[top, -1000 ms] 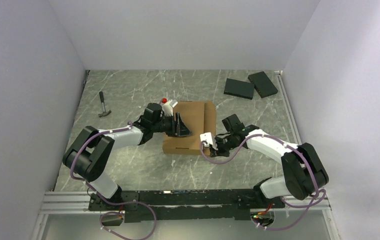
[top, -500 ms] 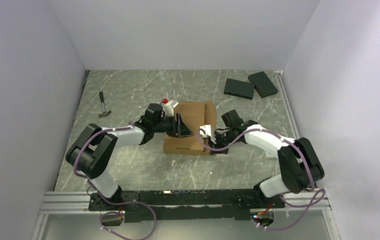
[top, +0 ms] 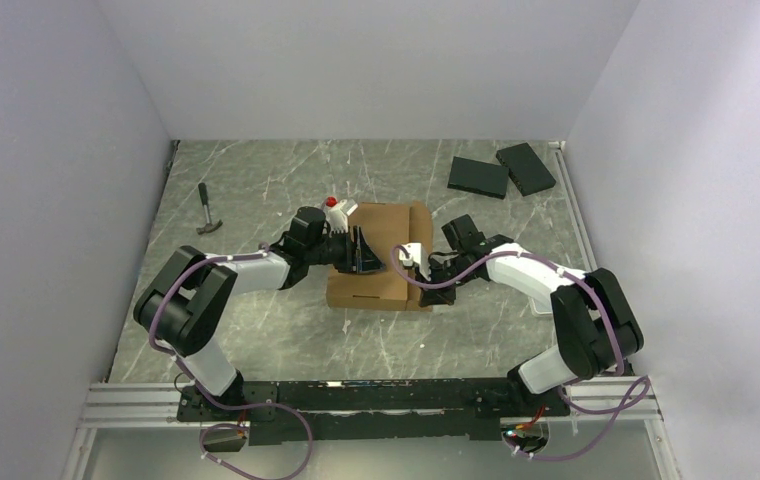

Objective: Fold the paper box

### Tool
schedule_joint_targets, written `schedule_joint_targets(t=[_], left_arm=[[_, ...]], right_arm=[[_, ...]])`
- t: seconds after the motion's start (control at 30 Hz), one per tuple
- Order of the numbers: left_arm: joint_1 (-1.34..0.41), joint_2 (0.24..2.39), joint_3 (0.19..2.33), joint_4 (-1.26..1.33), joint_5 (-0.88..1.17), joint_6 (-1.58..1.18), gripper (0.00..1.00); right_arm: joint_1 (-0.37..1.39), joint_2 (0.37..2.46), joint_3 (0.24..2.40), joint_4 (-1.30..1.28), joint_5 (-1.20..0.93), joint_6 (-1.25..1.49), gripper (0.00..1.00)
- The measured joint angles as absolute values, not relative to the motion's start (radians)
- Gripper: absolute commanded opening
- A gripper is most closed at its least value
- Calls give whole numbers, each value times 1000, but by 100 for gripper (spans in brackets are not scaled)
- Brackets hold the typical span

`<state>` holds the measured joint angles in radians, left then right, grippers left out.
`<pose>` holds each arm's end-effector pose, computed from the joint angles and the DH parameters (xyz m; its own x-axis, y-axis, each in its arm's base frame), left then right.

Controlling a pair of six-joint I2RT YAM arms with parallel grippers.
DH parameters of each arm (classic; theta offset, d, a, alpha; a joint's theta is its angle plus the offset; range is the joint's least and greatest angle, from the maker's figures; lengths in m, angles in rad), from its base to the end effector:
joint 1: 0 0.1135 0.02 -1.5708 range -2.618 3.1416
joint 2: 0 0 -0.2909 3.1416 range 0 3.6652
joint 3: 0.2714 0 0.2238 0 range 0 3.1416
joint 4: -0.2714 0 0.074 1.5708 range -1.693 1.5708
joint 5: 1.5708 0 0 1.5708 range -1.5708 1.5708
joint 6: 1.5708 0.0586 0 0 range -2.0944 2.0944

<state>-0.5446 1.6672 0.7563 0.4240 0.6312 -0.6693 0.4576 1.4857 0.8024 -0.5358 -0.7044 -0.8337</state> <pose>0.2684 -0.2030 0.2127 -0.8501 -0.0707 -0.5218 0.4296 0.4800 -0.7649 0.1996 0.1406 0.2024 -0.1686 -0.7120 -0.6817 -0.9844 0.0862 0.1535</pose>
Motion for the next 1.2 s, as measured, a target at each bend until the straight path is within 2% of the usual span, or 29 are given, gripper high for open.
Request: schedule_joint_targets(t=[0.93,1.03,1.2], left_arm=[[-542,1699,757,474,649,-675,49],[-542,1699,757,474,650,-674,50],[-542,1699,762,465,650,-673,52]], right_arm=[[543,1489,837,-474,-660,-656,0],[543,1492,839,-469,-664,-646,8],[532,1494,849,-481,-686,-676,29]])
